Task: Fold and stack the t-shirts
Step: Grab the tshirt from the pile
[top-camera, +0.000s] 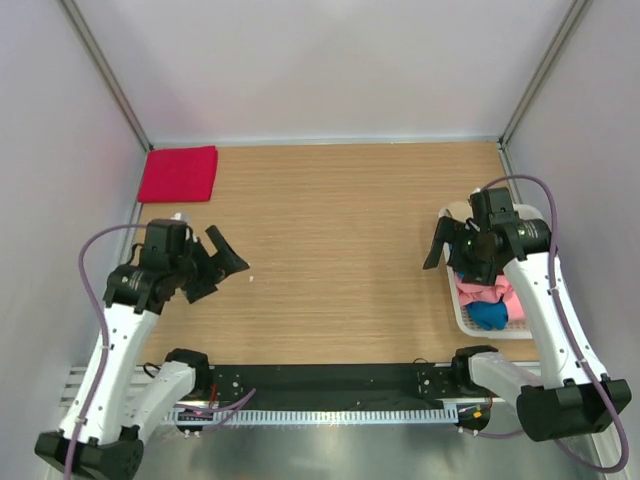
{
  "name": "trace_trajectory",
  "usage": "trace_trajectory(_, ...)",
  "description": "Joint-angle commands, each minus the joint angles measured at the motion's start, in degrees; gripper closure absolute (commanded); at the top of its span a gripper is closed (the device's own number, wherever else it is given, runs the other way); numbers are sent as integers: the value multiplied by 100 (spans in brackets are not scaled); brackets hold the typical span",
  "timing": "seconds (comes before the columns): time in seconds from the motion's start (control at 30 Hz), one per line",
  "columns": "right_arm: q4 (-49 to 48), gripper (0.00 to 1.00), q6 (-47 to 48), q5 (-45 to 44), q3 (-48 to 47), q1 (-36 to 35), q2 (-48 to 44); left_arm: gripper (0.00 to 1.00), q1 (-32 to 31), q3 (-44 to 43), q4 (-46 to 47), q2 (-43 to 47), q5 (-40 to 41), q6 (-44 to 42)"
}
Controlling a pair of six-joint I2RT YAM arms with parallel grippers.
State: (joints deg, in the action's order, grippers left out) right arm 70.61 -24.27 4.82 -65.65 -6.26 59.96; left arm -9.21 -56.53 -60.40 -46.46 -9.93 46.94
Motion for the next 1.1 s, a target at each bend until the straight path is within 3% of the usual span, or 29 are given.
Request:
trace_trajectory(0.0,-73,1,81,-366,-624,-24,303,4,-911,-551,2,-538,410,-264)
trace_trajectory(0.1,-91,5,98,-456,-1177,125,848,8,-1791,-919,90,-1127,720,-203)
trace_trajectory(0.2,-424,10,72,-684,-1573,546,1296,8,-2066,-1210,238,-1646,547,-272)
trace_trajectory(0.4,-443,17,133,-938,-2382,1337,2168,7,-2049,-1237,538,-1665,440,-1115)
trace_trajectory(0.57,-276,23,370,-1842,-2962,1400,2748,5,-2041,-1193,599,-1840,326,-1695)
trace_trajectory(0.93,-881,32,371,-2249,-2743,1628,3240,4,-2375,-1176,723,-1973,466,-2031)
trace_trajectory(1.03,-1075,46,362,-2213,-2725,1654,3398,3,-2366,-1123,653,-1806,562,-1987)
trace_trajectory(1.07,-1076,56,344,-2205,-2769,1663,3443,2,-2366,-1114,626,-1771,589,-1969)
